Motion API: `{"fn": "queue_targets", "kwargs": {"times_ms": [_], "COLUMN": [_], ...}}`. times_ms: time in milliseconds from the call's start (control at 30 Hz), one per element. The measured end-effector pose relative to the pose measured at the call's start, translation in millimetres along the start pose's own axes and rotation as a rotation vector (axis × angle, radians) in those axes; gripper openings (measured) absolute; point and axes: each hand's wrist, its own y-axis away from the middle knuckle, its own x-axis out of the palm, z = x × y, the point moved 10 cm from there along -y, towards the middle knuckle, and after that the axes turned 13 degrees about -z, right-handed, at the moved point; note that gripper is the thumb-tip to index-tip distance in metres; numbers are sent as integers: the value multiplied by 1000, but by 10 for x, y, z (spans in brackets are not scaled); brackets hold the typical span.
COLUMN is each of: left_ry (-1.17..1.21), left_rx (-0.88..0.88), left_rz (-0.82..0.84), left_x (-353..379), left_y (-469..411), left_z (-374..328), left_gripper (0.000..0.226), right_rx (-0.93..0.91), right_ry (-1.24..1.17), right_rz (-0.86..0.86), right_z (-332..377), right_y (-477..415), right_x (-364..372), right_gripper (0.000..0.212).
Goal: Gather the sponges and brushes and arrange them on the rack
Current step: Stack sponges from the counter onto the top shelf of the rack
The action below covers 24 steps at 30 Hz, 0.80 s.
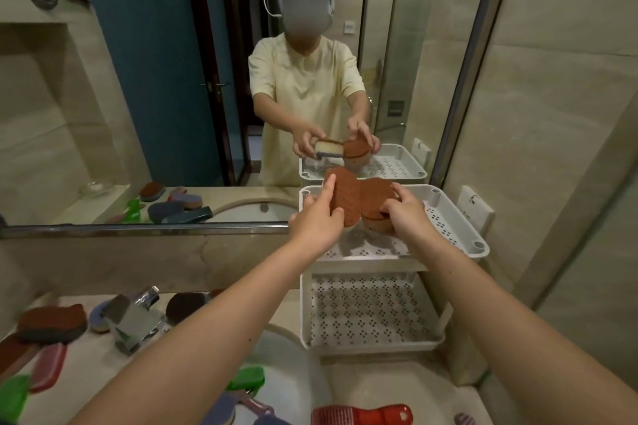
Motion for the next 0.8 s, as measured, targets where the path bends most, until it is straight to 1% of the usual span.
{"fn": "queue_targets", "kwargs": {"times_ms": [67, 100, 200, 267, 300, 433, 500, 600, 800], "left_ry": [-139, -207, -401, -481, -505, -501, -494, -503, -525], "left_rx": [27, 57, 128, 139, 141, 197, 227, 227, 162], "left_rz": [-17, -28, -48, -35, -31, -58, -53, -63, -84], "left_x": [68, 86, 124, 163, 179, 206, 217, 193, 154], "left_y": [-72, -89, -86, -80, -79, -94, -86, -61, -62], "left_z": [43, 34, -4, 17, 32, 20, 3, -9, 28], "left_gripper": [71, 75, 85, 89, 89, 75, 65, 58, 58], "right_rx": [6, -8, -80, -130, -154, -189, -229, -278, -397], "right_ry": [18, 37, 82, 128, 162, 324, 414, 437, 498], "right_rz": [38, 49, 31, 23, 27, 68, 99, 76, 41], "right_z": [-32, -41, -70, -65, -51, -40, -40, 21, 171], "right_y": [-85, -115, -199, -198, -178, -72, -29, 3, 119], "right_x": [72, 95, 124, 139, 146, 166, 192, 163, 145], "right_gripper": [76, 72, 51, 44, 46, 77, 81, 73, 51]}}
